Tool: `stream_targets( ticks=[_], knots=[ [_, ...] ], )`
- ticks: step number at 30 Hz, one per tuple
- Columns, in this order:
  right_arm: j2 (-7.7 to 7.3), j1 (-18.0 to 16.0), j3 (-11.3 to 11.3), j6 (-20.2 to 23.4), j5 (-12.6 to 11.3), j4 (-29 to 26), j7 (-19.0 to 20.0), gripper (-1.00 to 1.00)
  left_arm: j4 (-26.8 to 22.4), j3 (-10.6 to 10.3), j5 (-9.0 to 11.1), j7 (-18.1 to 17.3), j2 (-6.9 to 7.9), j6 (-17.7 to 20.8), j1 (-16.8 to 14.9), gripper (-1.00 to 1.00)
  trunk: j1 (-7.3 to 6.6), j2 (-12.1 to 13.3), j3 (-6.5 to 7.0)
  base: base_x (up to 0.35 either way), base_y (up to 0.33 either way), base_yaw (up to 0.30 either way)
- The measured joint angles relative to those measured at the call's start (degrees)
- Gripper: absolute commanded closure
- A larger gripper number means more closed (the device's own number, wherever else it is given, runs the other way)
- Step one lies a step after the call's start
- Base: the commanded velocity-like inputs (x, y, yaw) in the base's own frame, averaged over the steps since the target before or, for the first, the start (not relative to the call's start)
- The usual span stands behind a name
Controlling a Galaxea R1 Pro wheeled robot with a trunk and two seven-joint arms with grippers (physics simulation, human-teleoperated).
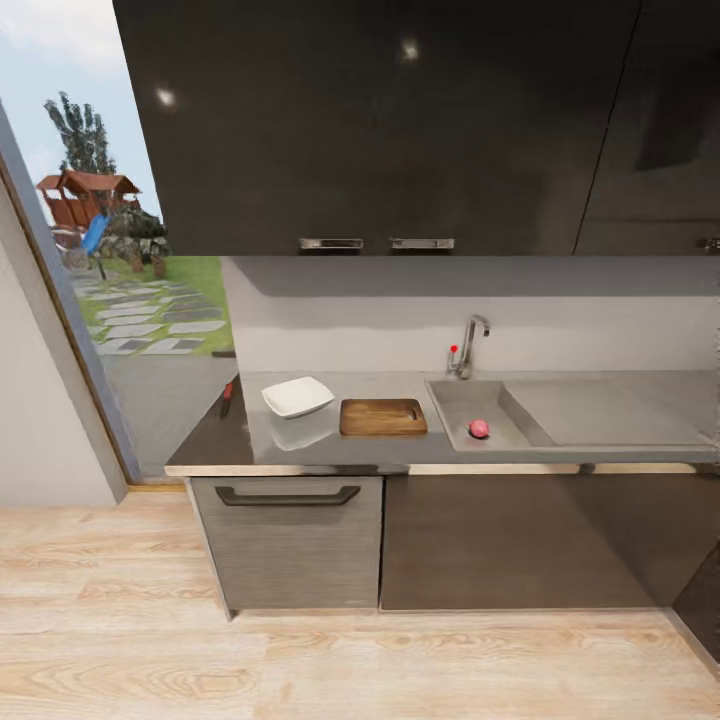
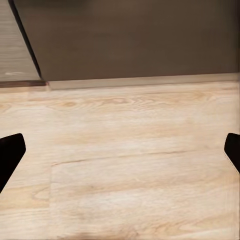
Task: In the kitchen, take the Vidalia onion out of the sink, dice it on the chopping board with the paring knife, put the diced onion into the bowl on the countertop, then place both the paring knife and the chopping board into the sink.
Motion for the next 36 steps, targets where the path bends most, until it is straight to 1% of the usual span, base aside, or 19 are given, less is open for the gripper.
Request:
stream_targets(
  ticks=[36],
  knots=[
    [0.0,0.0,0.1,0.0,0.0,0.0,0.0,-1.0,0.0,0.0,0.0,0.0,0.01,0.0,0.0,-1.0,0.0,0.0,0.0,0.0,-0.307,0.0]
  ],
)
